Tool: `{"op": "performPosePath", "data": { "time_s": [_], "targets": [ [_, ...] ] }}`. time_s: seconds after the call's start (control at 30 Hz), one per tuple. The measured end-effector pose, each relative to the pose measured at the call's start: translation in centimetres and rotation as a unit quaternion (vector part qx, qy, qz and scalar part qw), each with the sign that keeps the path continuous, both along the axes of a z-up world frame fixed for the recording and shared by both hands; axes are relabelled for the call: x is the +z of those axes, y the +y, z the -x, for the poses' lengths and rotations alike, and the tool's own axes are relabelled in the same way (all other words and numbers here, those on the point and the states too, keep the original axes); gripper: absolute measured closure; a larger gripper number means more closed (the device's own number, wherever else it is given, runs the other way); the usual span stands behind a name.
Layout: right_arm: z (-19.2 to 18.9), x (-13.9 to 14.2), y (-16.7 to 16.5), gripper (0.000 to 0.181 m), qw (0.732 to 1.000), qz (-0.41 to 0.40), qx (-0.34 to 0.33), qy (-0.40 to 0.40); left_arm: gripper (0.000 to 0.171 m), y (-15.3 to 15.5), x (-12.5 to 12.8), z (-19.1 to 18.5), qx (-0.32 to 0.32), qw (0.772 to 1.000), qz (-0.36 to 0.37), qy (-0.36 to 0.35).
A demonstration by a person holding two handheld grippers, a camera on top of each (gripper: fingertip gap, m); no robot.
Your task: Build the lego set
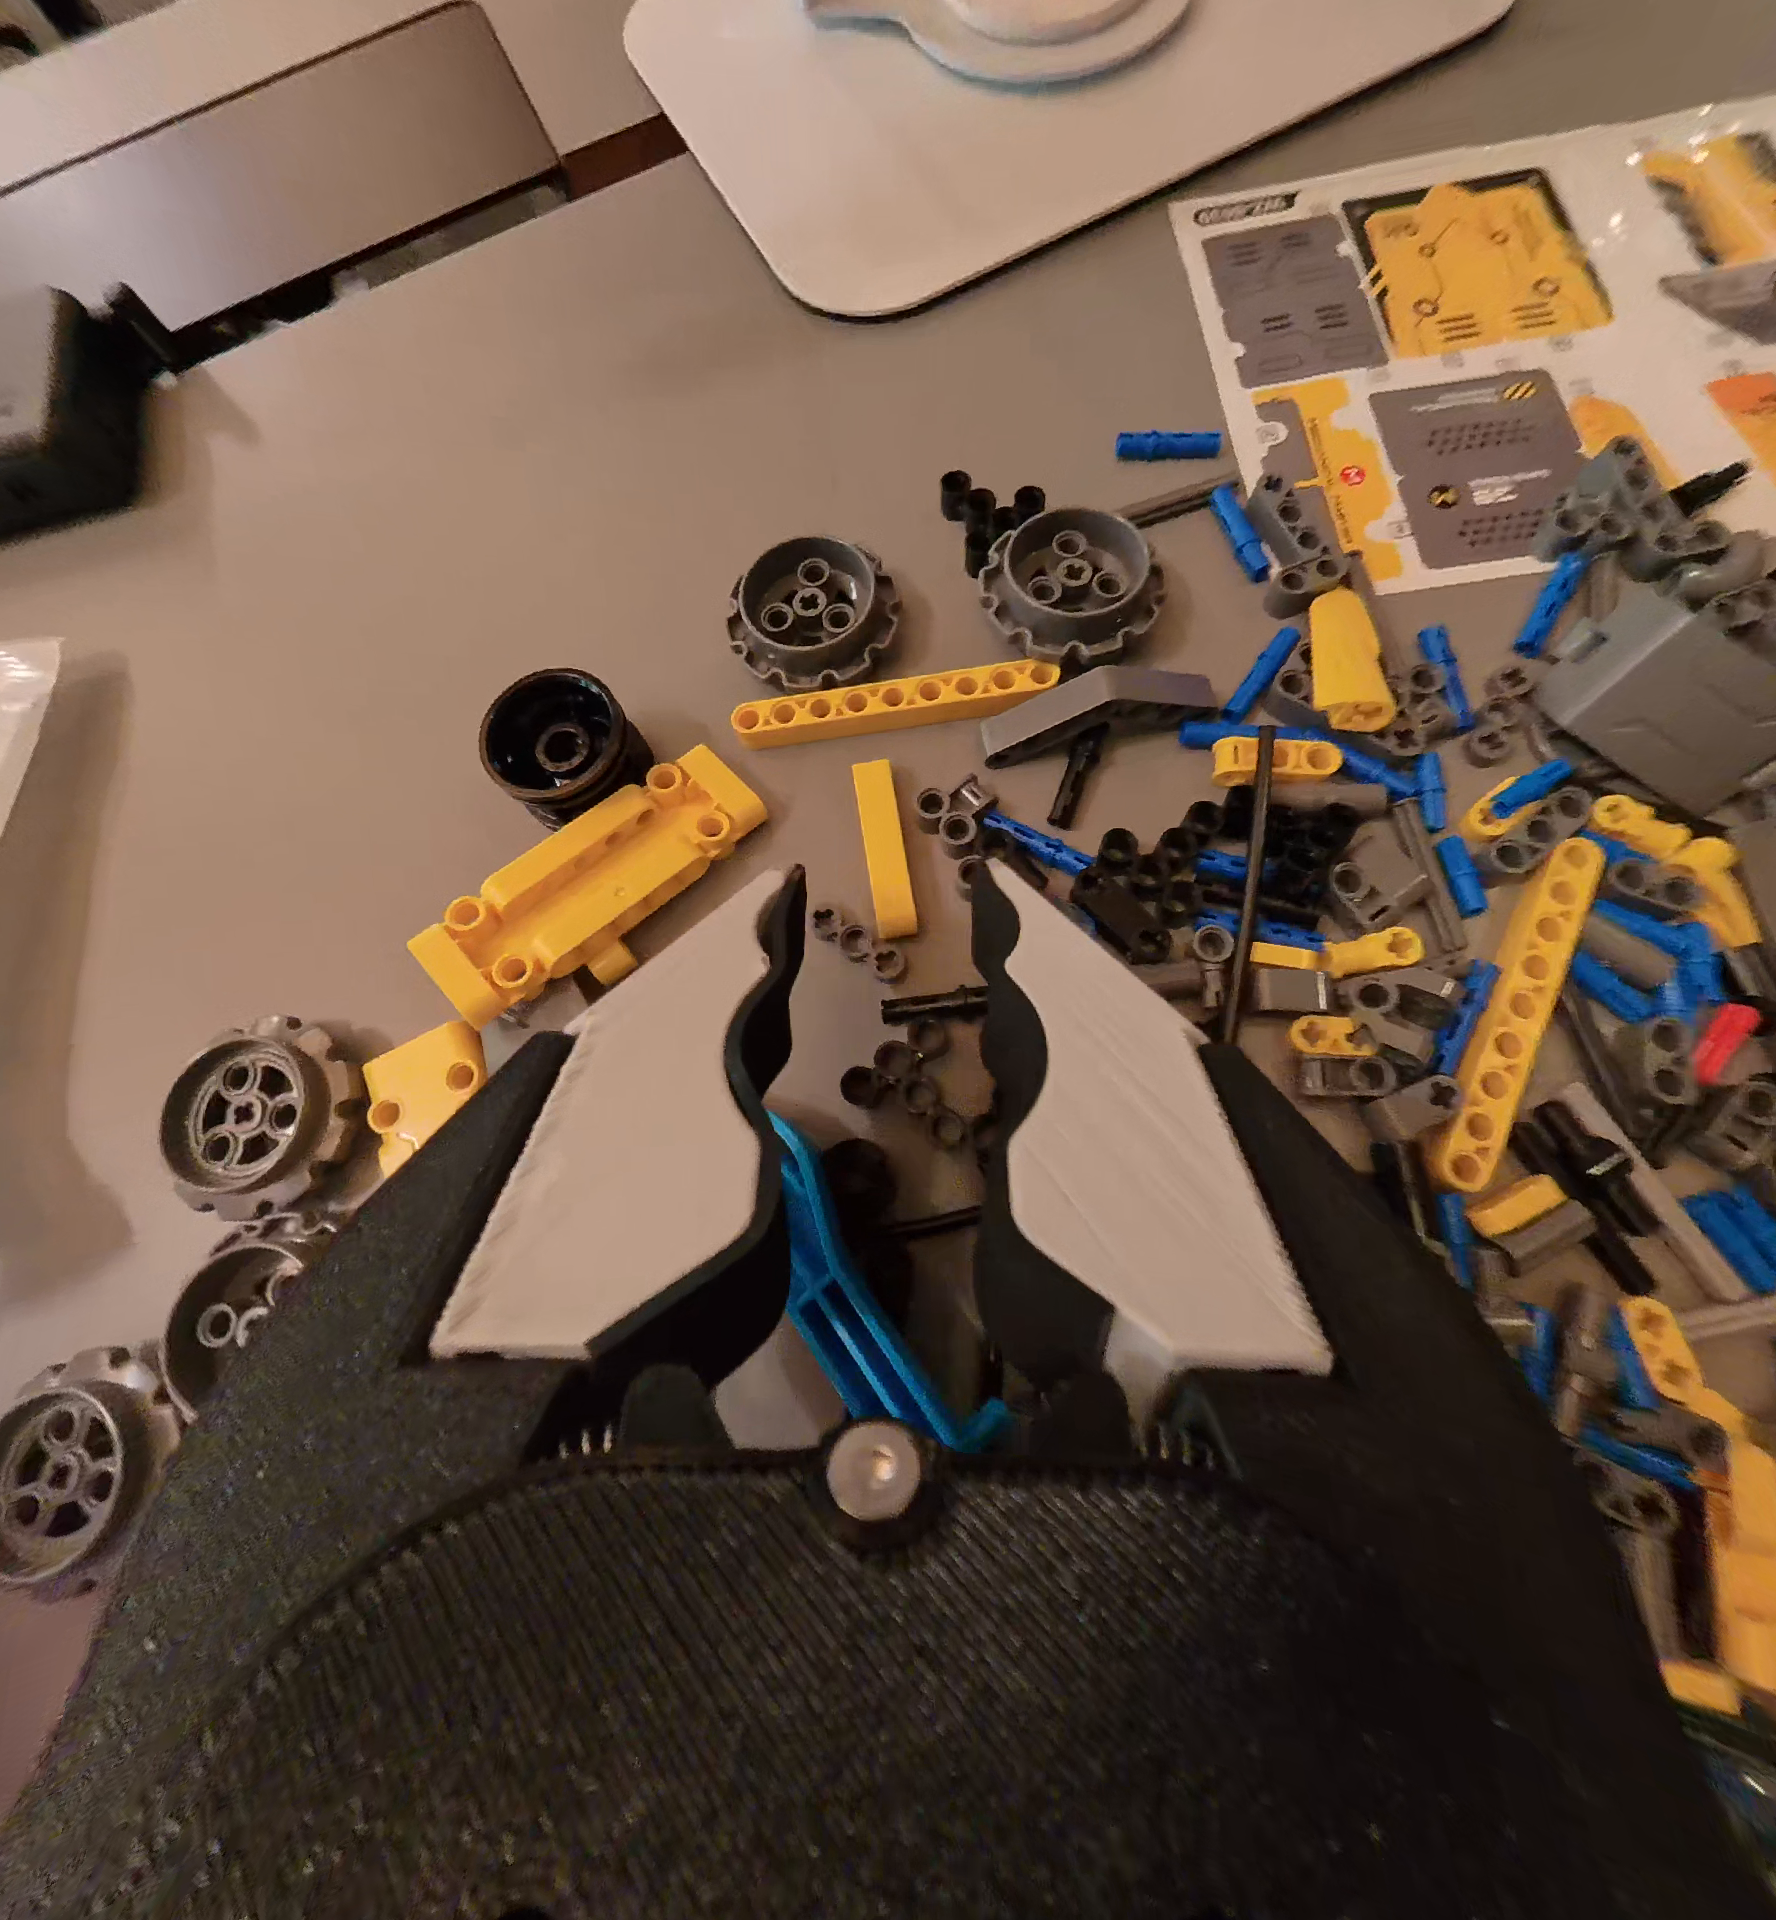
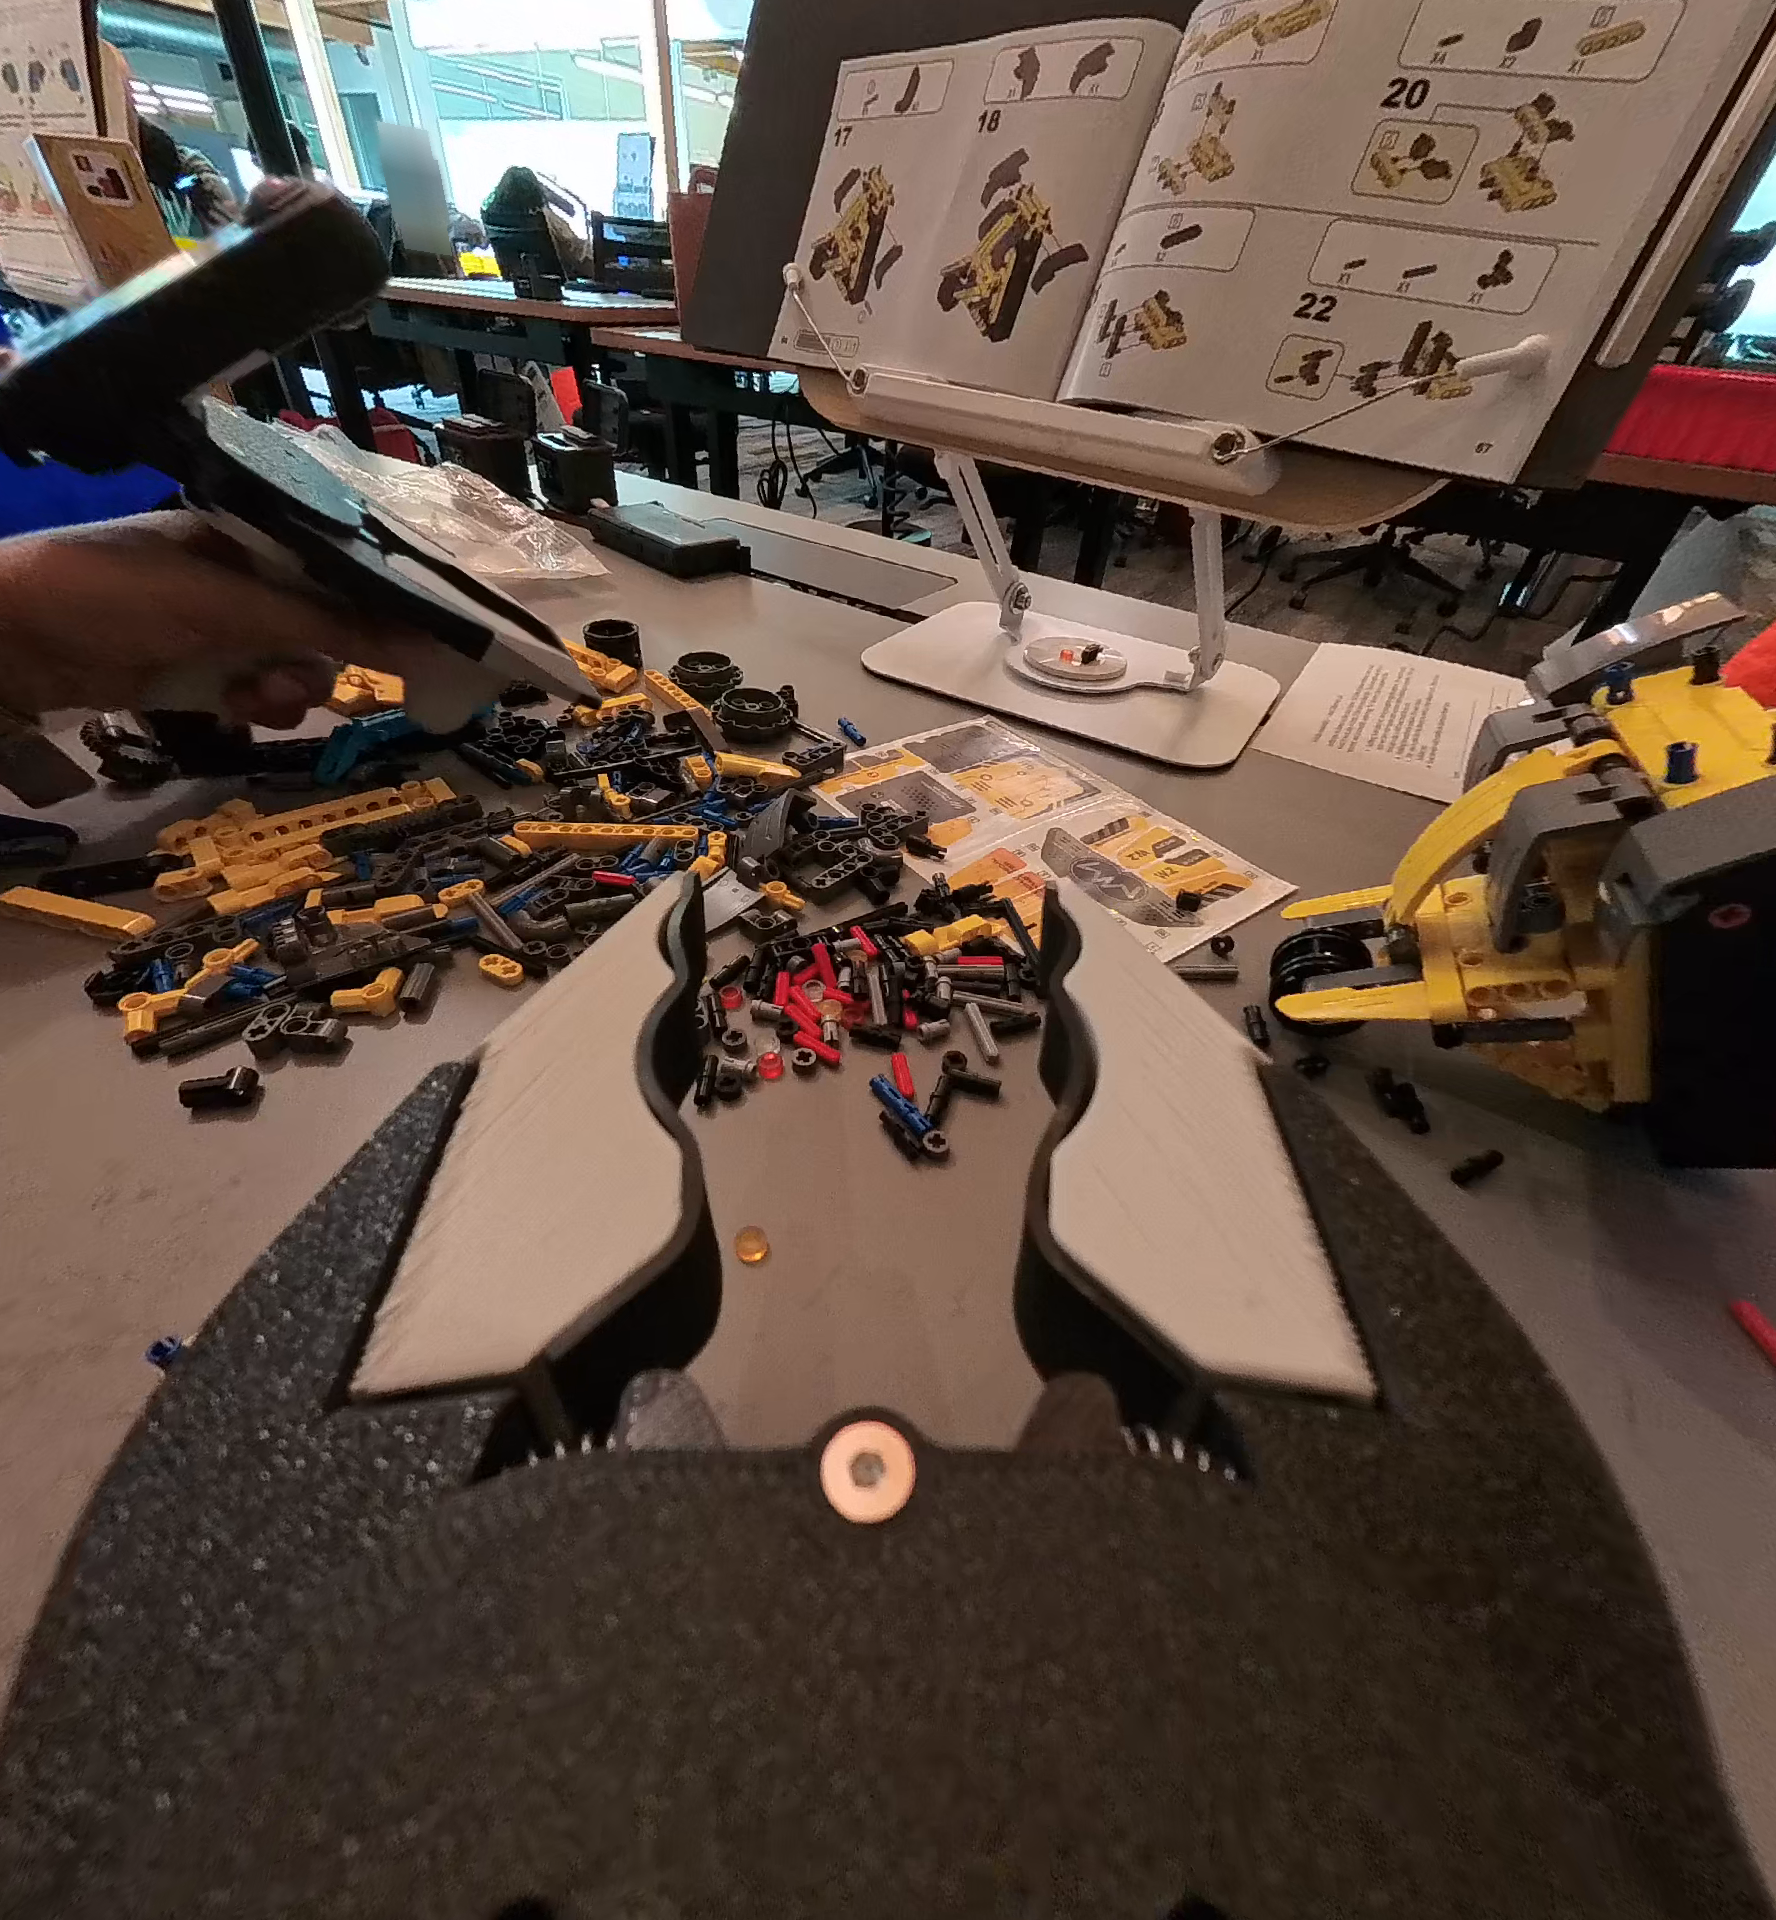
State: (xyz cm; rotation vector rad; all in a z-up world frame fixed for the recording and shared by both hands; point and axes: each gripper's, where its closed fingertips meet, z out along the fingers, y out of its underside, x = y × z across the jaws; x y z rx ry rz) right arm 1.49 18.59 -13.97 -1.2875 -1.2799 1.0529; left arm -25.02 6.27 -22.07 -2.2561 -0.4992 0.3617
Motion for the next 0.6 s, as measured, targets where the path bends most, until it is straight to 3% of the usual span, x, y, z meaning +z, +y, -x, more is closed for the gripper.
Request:
{"op": "performPosePath", "data": {
  "time_s": [0.1, 0.17, 0.4, 0.5, 0.6],
  "targets": [
    [0.0, 0.0, 0.0, 0.117, 1.000, -0.001, -0.001, 0.000, 0.149, 0.1, -0.6, 0.4, -0.001, 0.999, 0.026, 0.029],
    [0.0, 0.0, 0.0, 0.117, 1.000, 0.000, -0.001, 0.001, 0.165, 0.2, -0.9, 0.3, -0.002, 0.999, 0.031, 0.023],
    [0.0, 0.0, 0.0, 0.117, 1.000, -0.001, 0.000, 0.001, 0.166, 0.0, -0.9, 0.1, -0.010, 0.999, 0.030, 0.010],
    [0.0, 0.1, 0.0, 0.117, 1.000, 0.000, 0.000, 0.002, 0.166, 0.0, 1.0, -0.1, -0.012, 1.000, -0.028, -0.004],
    [0.0, 0.1, 0.0, 0.117, 1.000, 0.000, 0.000, 0.001, 0.166, 1.1, 4.5, -2.1, -0.067, 0.986, -0.146, -0.046]
  ]
}}
